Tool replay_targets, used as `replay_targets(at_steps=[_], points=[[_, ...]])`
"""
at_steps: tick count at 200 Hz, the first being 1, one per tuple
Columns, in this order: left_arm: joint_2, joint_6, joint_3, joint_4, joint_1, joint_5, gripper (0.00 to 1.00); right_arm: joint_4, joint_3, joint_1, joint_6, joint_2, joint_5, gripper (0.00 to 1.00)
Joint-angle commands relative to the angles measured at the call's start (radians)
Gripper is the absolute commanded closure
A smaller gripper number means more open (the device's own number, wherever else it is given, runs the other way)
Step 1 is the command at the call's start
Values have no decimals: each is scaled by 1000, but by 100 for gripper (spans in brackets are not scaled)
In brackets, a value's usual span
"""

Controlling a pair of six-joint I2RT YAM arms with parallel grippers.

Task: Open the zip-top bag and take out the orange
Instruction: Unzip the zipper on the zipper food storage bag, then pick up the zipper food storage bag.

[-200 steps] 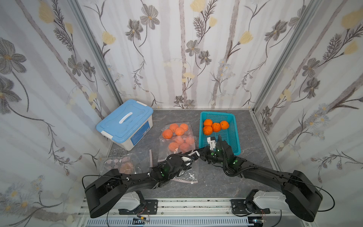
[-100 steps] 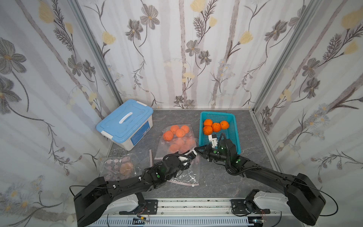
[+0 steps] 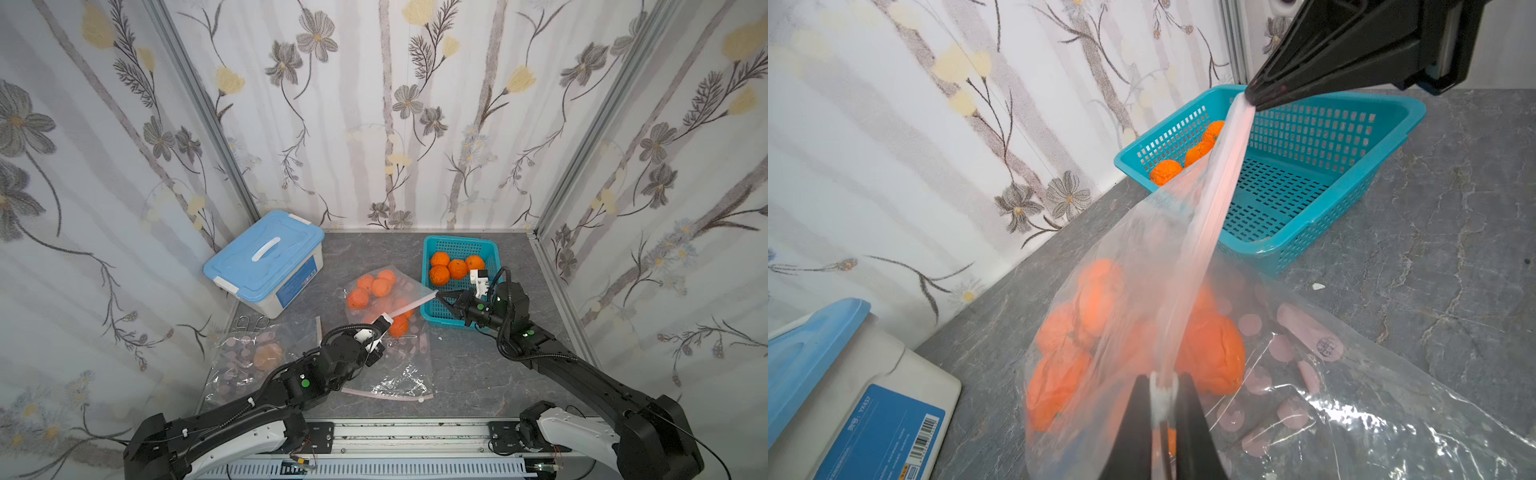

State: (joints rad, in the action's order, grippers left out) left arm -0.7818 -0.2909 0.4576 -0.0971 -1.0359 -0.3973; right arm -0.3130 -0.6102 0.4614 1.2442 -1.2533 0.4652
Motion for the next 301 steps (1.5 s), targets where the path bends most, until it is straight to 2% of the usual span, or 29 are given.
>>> replay_targets(at_steps=[1,51,68,99,116,140,167,199,253,301], points=[[19,77,23,129,-7,-78,98,8,-8,-28,-23,13,-57,100],[2,170,73,277,-9,-147,96,2,7,-50,-27,17,-41,100],[16,192,70,285,-8,-128,92,-4,9,-51,-26,14,-37,100],[40,275,115,406,-9,-130,86,-6,12,-50,-28,13,-33,100],[57,300,119,425,-8,-97,73,-12,16,-49,-28,9,-26,100],[70,305,142,422,-9,-8,34,-22,17,-42,-28,-1,-15,100],[49,269,231,431,-8,99,22,-27,19,-38,-28,0,-14,100],[-73,200,347,415,-1,139,25,-32,25,-26,-28,-2,-20,100],[-395,134,521,330,58,188,35,-31,23,-5,-28,-5,-29,100],[-471,127,549,334,118,235,40,-27,36,1,-28,6,-38,100]])
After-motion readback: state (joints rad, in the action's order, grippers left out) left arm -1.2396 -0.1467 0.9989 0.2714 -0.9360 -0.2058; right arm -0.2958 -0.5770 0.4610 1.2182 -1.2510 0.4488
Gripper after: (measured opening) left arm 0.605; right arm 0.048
